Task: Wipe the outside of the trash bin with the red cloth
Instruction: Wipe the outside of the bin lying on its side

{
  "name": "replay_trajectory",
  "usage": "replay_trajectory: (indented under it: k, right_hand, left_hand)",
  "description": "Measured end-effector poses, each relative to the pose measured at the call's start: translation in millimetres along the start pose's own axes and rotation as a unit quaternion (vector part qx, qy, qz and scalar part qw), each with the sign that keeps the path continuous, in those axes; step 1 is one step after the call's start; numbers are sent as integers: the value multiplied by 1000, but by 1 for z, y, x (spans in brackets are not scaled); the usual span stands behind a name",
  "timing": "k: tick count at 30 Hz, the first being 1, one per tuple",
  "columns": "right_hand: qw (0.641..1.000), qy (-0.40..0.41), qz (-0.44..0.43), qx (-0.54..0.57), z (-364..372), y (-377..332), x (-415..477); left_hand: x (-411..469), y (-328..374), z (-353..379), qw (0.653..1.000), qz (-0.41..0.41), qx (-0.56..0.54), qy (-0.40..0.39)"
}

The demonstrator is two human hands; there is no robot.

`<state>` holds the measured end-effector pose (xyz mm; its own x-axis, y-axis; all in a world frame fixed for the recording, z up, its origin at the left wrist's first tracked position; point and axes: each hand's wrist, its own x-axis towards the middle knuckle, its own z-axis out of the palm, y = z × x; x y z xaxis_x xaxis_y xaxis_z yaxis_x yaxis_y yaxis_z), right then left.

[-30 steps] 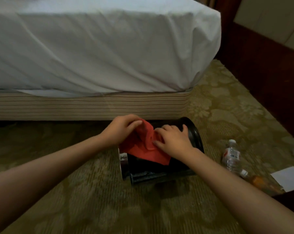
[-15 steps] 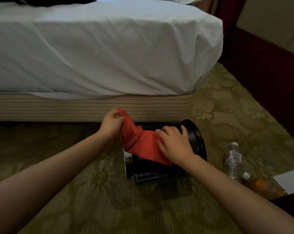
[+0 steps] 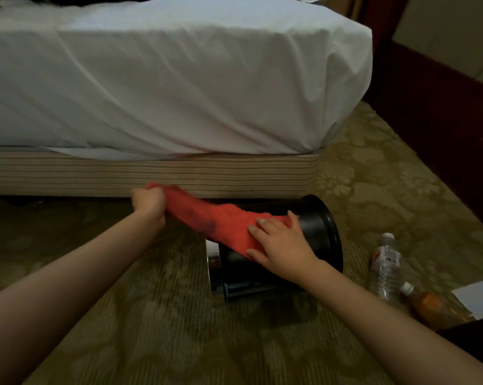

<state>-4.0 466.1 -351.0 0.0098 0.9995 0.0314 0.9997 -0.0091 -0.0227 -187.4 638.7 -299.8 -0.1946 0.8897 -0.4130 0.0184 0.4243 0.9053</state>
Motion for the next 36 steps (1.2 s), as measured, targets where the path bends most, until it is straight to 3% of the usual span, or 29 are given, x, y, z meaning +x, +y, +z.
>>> replay_trajectory:
  k: [2,3,5,6,7,9,17,24,27,29,32,36]
  right_hand:
    - [1000,-1,4,-11,-3,-6,6]
    - [1000,1,8,-12,-4,-7,9]
    - [1000,3,21,-6,-7,-8,14]
    - [1000,1,26,-4,-9,-8,16]
    - [1000,-1,29,-3,-10,-7,18]
    - [1000,-5,28,-9,-14,-8,23]
    - [999,3,49,-18,-14,-15,33]
    - [999,-5,46,25,-6,-9,29]
    - [996,12,47,75,-8,-9,28]
    - [988,41,54,141,-14,-9,29]
    - [951,114,52,284,-40,-10,38]
    - [921,116,3,371,-84,-10,54]
  left_hand:
    - [3,-9,-16,979,2,196,60]
    - [0,-12,-21,951,59,299,43]
    - [-12,-24,-21,856,245,451,-53]
    - [-17,-32,-18,811,314,482,-107]
    - [-23,-42,-12,787,336,494,-155]
    - [-32,-56,0,793,300,490,-202]
    - [-29,-68,16,885,202,378,-184]
    - [-22,-60,8,852,265,429,-139]
    - [-21,-37,5,851,280,417,-155]
    - [-27,-14,5,855,304,375,-192]
    - [-48,22,5,846,322,287,-312]
    - [-73,58,6,807,283,230,-465]
